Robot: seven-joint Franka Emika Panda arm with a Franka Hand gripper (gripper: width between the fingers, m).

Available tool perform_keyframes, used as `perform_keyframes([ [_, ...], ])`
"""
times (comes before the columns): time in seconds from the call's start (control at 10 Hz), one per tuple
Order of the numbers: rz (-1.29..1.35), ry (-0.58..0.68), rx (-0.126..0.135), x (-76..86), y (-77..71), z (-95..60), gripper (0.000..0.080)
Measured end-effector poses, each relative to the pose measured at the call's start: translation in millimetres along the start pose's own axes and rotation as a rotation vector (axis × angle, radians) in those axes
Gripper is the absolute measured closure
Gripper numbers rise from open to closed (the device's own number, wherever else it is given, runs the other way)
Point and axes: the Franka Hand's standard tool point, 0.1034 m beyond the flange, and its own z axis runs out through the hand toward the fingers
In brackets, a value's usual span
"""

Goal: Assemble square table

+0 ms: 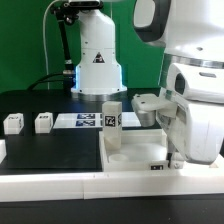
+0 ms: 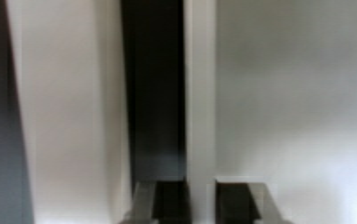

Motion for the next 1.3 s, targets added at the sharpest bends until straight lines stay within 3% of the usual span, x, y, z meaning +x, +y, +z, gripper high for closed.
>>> perform_keyframes([
  [0.3,0.026,-0.009,0.021,5.7,1.9,0.2,0.0737],
  [0.6,0.034,-0.01,0.025,4.4,1.1,0.9,0.0733],
  [0.7,0.034,-0.016,0.046,3.2,-4.6,4.0,0.0733],
  [0.8,0.033,-0.024,0.07,1.9,-10.4,6.4,0.0497],
  [0.9,0.032,-0.031,0.094,1.6,-16.4,7.2,0.0497],
  [1.0,0.03,-0.036,0.115,1.7,-22.1,6.1,0.0309],
  [1.1,0.028,-0.04,0.131,1.7,-26.0,4.8,0.0309],
  [1.2,0.027,-0.042,0.138,1.8,-27.7,4.2,0.0187],
  [1.3,0.027,-0.042,0.141,1.8,-28.3,4.0,0.0157],
])
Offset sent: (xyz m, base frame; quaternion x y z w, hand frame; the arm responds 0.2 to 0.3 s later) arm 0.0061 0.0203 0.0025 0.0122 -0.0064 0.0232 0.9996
